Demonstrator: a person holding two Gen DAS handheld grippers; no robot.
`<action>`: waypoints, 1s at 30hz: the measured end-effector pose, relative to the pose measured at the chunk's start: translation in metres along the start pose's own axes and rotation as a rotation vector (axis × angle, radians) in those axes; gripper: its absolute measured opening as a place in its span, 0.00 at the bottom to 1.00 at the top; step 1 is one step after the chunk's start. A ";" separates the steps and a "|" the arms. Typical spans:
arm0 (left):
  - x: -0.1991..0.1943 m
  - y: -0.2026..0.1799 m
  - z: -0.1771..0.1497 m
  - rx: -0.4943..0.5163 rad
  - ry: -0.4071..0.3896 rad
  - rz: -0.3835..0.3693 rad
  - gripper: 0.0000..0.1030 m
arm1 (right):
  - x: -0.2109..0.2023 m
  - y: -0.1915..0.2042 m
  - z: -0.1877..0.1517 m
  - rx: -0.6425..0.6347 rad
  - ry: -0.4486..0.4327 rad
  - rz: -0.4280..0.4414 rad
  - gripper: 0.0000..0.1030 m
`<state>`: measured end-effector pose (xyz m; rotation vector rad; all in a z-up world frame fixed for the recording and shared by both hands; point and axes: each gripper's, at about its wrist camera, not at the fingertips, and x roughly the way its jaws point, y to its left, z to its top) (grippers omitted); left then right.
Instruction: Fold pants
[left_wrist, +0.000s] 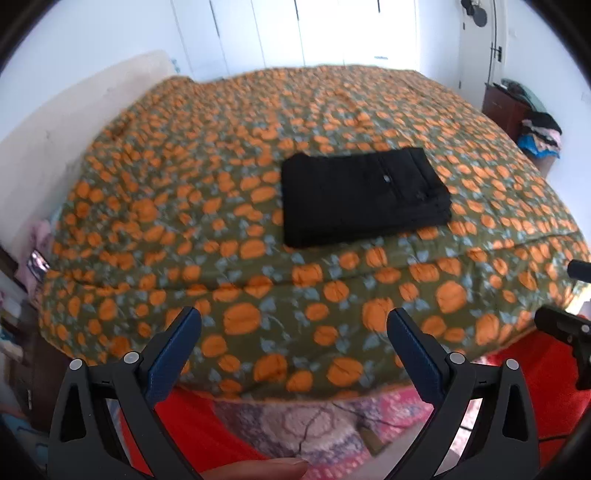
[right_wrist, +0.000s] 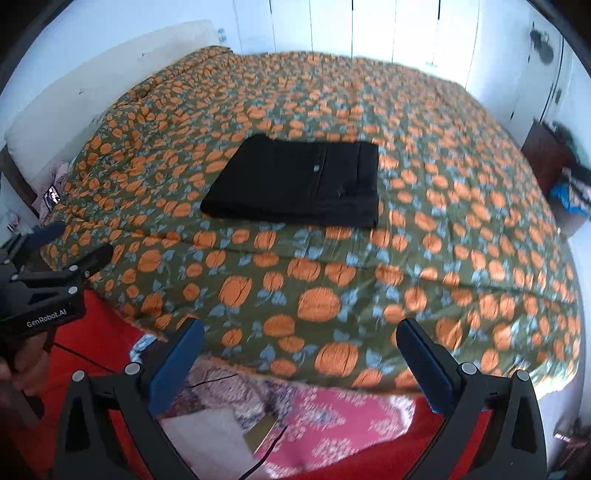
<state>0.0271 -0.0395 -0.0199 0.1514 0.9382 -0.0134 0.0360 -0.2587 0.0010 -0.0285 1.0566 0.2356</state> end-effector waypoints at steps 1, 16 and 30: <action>-0.001 0.000 -0.001 0.003 0.005 -0.006 0.98 | -0.002 -0.001 -0.001 0.008 0.006 0.000 1.00; -0.003 -0.007 -0.009 -0.001 0.057 -0.054 0.98 | -0.005 0.007 -0.014 0.032 0.041 0.024 1.00; 0.004 -0.010 -0.008 0.003 0.078 -0.067 0.98 | 0.004 0.012 -0.013 0.030 0.052 0.016 1.00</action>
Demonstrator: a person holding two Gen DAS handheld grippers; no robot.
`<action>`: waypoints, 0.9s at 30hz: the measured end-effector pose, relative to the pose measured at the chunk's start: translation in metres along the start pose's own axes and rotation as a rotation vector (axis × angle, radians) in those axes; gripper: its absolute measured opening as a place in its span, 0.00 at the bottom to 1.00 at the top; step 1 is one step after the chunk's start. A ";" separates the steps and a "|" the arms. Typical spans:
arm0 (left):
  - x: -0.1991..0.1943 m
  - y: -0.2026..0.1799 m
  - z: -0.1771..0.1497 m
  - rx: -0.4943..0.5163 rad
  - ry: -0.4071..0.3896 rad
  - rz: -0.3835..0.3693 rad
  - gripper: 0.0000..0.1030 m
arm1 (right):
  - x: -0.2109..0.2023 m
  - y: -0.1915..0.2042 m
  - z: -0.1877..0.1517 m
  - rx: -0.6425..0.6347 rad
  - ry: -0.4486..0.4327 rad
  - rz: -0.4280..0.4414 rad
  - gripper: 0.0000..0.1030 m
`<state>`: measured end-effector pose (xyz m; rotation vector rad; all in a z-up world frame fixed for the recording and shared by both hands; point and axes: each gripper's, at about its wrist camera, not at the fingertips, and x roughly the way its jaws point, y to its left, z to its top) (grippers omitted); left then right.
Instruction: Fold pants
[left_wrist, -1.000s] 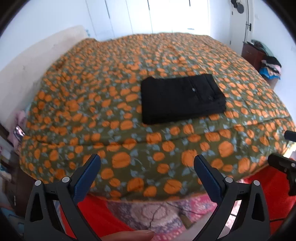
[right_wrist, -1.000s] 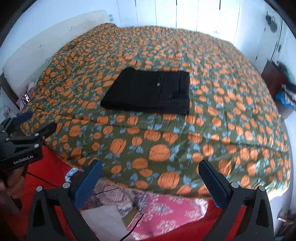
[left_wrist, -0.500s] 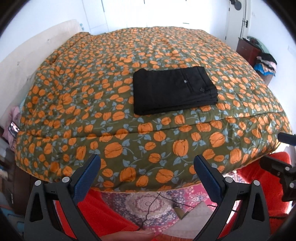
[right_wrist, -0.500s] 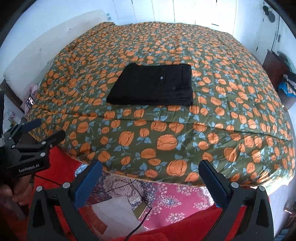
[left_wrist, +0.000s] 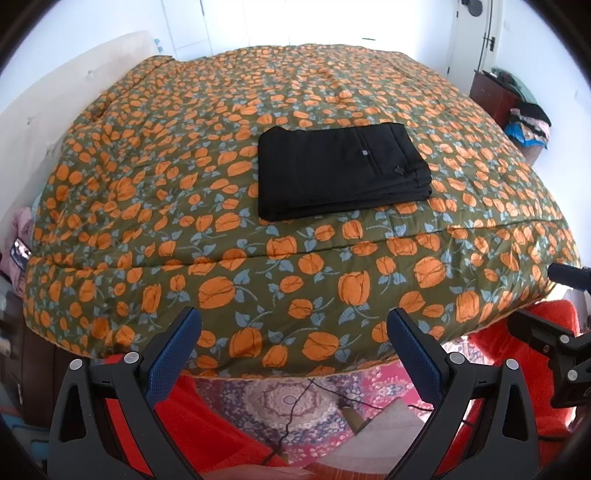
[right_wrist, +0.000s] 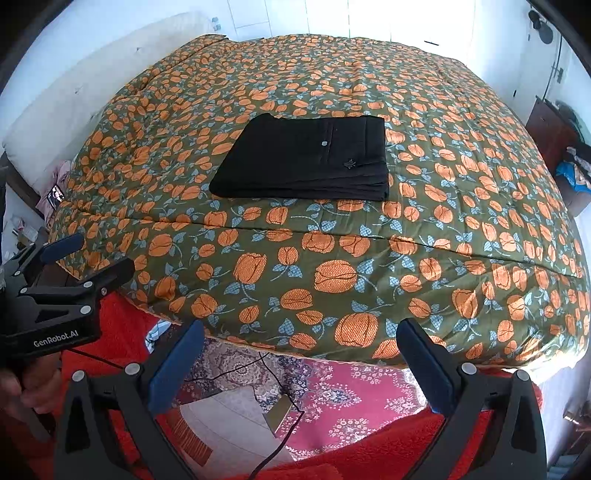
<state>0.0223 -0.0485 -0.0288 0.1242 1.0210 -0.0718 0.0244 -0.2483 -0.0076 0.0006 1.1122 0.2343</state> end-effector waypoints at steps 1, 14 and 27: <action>0.000 0.000 0.000 0.001 -0.001 0.003 0.98 | 0.000 0.000 0.000 0.002 -0.003 -0.002 1.00; 0.001 0.000 0.000 -0.007 0.001 0.011 0.98 | -0.005 -0.008 0.000 0.035 -0.018 -0.018 1.00; 0.001 0.002 -0.001 -0.007 -0.003 0.015 0.98 | -0.005 -0.009 0.000 0.035 -0.025 -0.034 1.00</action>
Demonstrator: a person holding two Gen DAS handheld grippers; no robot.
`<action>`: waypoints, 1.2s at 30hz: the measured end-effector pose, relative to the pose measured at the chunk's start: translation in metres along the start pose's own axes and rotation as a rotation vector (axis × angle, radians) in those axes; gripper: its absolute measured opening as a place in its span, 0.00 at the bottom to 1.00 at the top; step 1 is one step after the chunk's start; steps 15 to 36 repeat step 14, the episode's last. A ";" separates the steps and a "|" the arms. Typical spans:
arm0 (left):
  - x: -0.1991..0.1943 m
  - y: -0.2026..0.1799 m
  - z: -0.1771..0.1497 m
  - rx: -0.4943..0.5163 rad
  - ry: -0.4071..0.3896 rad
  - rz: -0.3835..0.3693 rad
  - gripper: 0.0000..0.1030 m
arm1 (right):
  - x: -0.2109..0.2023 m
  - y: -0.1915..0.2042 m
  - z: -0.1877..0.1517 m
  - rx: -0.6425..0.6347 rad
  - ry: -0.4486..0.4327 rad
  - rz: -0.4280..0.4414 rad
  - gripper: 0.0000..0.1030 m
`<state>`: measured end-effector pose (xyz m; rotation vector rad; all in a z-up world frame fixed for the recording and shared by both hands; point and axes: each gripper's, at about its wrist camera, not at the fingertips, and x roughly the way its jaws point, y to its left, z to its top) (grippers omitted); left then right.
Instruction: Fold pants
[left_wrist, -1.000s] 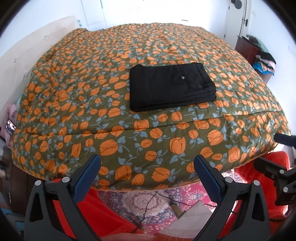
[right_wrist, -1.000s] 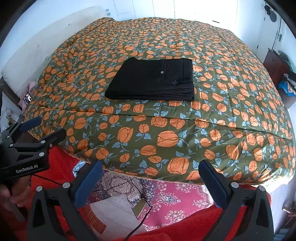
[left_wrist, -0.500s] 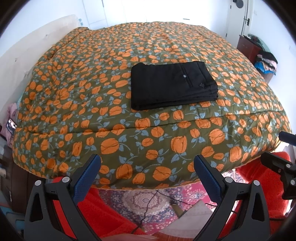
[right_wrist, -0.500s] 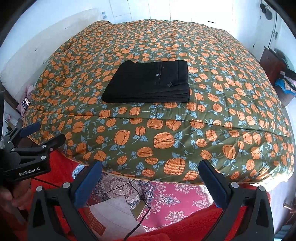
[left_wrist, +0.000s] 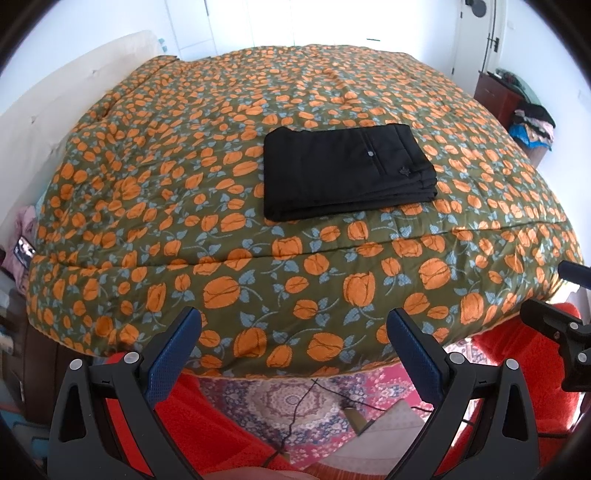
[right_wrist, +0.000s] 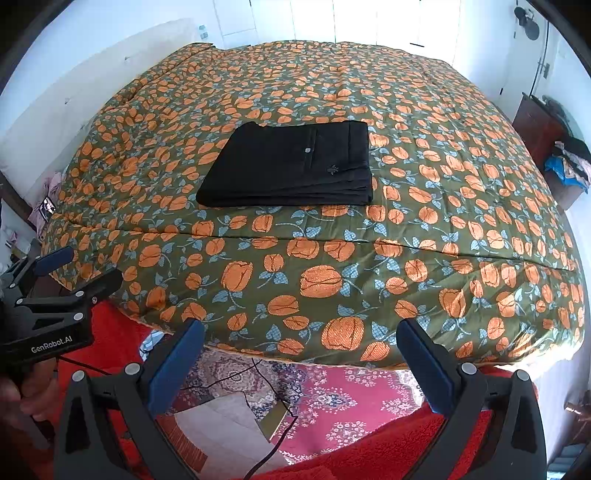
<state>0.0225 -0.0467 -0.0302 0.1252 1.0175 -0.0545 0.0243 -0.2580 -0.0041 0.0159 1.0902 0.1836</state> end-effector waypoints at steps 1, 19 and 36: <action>0.000 0.000 0.000 0.000 0.000 0.000 0.98 | 0.000 0.000 0.000 0.001 0.000 -0.001 1.00; 0.000 0.000 -0.002 0.003 -0.014 0.033 0.98 | 0.004 -0.001 -0.002 0.010 0.006 0.008 1.00; 0.000 0.000 -0.002 0.003 -0.014 0.033 0.98 | 0.004 -0.001 -0.002 0.010 0.006 0.008 1.00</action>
